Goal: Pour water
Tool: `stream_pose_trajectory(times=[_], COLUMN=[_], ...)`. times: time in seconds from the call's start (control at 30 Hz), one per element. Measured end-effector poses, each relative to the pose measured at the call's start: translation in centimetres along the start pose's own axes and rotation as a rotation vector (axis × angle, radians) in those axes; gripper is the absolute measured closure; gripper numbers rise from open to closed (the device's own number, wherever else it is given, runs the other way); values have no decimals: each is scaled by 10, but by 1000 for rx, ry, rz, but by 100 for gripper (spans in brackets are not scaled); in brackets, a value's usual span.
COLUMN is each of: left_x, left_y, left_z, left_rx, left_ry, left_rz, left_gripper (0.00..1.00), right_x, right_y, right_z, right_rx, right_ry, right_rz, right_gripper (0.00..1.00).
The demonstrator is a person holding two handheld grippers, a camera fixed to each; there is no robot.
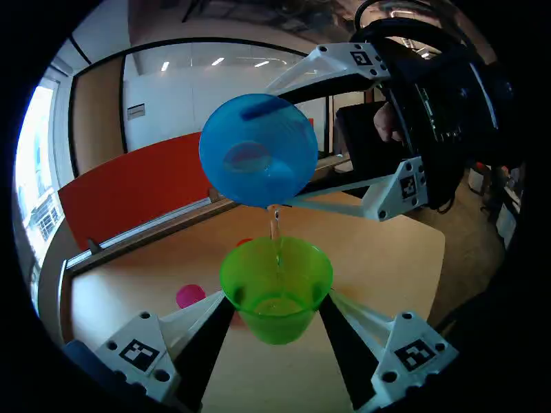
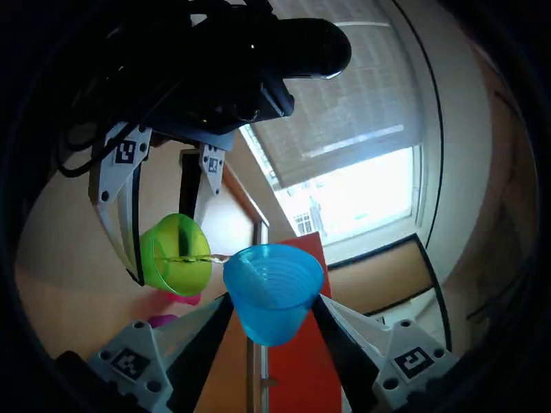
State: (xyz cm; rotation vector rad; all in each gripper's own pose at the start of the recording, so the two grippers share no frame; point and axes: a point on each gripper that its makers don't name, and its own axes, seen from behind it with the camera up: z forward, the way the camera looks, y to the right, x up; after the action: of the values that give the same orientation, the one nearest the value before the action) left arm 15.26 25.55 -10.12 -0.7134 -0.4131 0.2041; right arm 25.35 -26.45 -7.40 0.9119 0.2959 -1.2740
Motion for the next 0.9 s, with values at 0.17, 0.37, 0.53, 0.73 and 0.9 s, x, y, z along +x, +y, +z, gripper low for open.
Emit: stream_pose_trajectory(times=[0.17, 0.37, 0.53, 0.73, 0.9], left_x=[0, 1, 1, 0, -1], left_y=[0, 0, 0, 2, 2], left_z=[0, 0, 0, -1, -2], left_rx=[1, 0, 0, -1, 0], left_ry=[-1, 1, 2, 1, 1], left_rz=[2, -4, -5, -5, -7], left_gripper=[19, 19, 19, 19, 19], right_x=[-1, -1, 0, 1, 3], right_y=[0, 1, 2, 4, 4], right_z=[-2, -4, -6, -8, -10], right_rx=[0, -2, -2, -3, -2], right_ry=[0, 0, 0, 1, 1], right_rz=[-10, -28, -38, -49, -63], right_gripper=[14, 14, 14, 14, 14])
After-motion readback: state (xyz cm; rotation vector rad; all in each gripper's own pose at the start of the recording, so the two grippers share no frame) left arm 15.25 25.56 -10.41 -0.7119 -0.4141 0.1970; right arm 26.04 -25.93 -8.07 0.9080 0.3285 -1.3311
